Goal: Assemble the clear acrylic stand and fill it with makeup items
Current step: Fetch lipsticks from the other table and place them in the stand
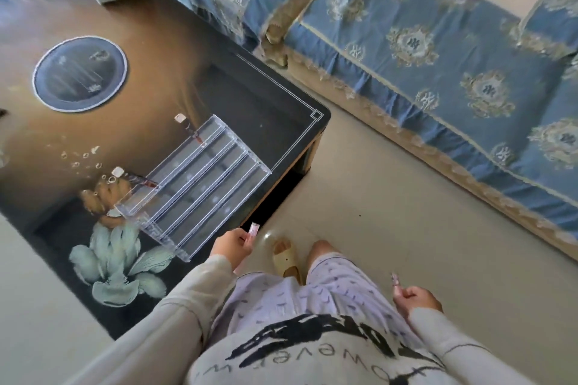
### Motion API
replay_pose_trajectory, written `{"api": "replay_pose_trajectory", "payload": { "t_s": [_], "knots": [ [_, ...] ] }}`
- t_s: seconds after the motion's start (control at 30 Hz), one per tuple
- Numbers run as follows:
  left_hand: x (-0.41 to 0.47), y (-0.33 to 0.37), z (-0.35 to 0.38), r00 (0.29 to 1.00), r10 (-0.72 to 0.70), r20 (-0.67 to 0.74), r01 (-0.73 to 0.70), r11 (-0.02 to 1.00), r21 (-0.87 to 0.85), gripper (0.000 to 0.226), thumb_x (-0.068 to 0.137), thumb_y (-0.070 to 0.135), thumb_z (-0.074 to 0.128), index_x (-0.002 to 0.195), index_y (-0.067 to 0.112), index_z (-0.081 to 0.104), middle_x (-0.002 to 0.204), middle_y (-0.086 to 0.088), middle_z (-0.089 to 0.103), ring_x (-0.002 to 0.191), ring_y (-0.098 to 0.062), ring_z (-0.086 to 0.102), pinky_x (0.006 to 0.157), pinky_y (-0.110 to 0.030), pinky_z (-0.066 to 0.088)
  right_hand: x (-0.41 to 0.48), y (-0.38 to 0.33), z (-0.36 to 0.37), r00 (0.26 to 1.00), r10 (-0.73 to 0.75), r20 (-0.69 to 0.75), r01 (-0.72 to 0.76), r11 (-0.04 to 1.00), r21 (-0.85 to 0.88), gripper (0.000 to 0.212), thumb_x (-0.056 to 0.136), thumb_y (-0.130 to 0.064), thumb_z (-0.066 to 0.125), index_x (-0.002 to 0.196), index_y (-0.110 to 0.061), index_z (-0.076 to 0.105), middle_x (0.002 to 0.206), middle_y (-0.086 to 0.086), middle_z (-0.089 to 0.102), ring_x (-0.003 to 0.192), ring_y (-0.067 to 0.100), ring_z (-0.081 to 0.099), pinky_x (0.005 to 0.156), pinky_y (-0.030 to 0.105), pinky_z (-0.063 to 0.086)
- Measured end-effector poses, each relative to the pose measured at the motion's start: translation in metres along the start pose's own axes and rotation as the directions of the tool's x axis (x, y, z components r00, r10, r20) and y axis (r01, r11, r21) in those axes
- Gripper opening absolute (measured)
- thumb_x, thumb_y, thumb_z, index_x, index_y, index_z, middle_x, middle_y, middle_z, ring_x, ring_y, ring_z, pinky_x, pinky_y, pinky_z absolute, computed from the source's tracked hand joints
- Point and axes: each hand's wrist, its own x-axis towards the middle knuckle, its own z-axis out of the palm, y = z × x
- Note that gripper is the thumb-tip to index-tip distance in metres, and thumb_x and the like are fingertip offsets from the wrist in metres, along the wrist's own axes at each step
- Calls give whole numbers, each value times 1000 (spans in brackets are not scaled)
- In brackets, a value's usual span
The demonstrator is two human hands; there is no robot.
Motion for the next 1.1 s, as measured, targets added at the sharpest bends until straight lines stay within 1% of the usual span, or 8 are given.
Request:
{"api": "replay_pose_trajectory", "payload": {
  "t_s": [0.27,0.4,0.53,0.67,0.8,0.9,1.0,1.1],
  "knots": [
    [-12,-44,4,940,-341,-27,329,923,-200,24,89,24,50,102,11,67,100,-9,71,100,-28,64,81,-25,44,47,-112,-39,951,-246,190,275,950,-148,26,88,-21,57,65,-10,50,62,10,52,72,24,48,69,25,36],
    [-26,-51,17,880,-473,-25,427,814,-394,17,90,17,54,79,11,65,87,-16,68,98,-34,65,69,-27,40,65,-177,-50,900,-354,255,415,873,-255,22,87,-21,58,69,-10,51,66,12,56,68,24,48,67,24,38],
    [-36,-45,36,828,-560,37,488,686,-540,20,90,16,55,99,3,66,103,-20,70,96,-34,65,76,-31,46,79,-235,-51,834,-447,324,542,775,-324,30,85,-14,60,59,-15,45,78,12,56,74,24,49,57,25,33],
    [-43,-31,60,786,-614,70,519,595,-614,16,91,22,54,87,15,68,94,-15,71,95,-31,65,70,-22,35,80,-271,-44,788,-491,372,610,705,-361,36,85,-10,61,55,-16,41,75,13,53,72,25,47,51,26,32],
    [-46,-17,69,751,-655,81,524,517,-677,26,92,23,52,102,5,67,103,-16,72,98,-30,65,74,-24,42,78,-286,-37,759,-491,428,645,657,-390,35,85,-11,61,56,-16,42,64,7,50,76,25,48,52,25,33],
    [-44,-17,63,742,-665,81,512,485,-709,26,91,23,52,105,7,66,106,-13,71,100,-29,64,78,-26,44,69,-293,-34,750,-484,451,656,633,-412,34,85,-12,60,57,-16,42,76,11,54,78,25,50,60,29,40],
    [-38,-21,48,743,-667,54,463,453,-762,23,89,19,55,104,6,67,105,-14,71,100,-29,64,75,-22,39,58,-301,-29,743,-491,454,663,634,-399,32,85,-13,60,58,-16,43,80,12,53,80,25,50,74,34,45],
    [-26,-27,25,769,-639,2,347,415,-841,21,85,7,59,103,0,65,106,-21,68,99,-33,64,87,-33,50,42,-311,-19,720,-504,477,673,674,-303,30,85,-10,60,59,-15,45,77,11,53,80,26,50,66,36,49]
  ]
}}
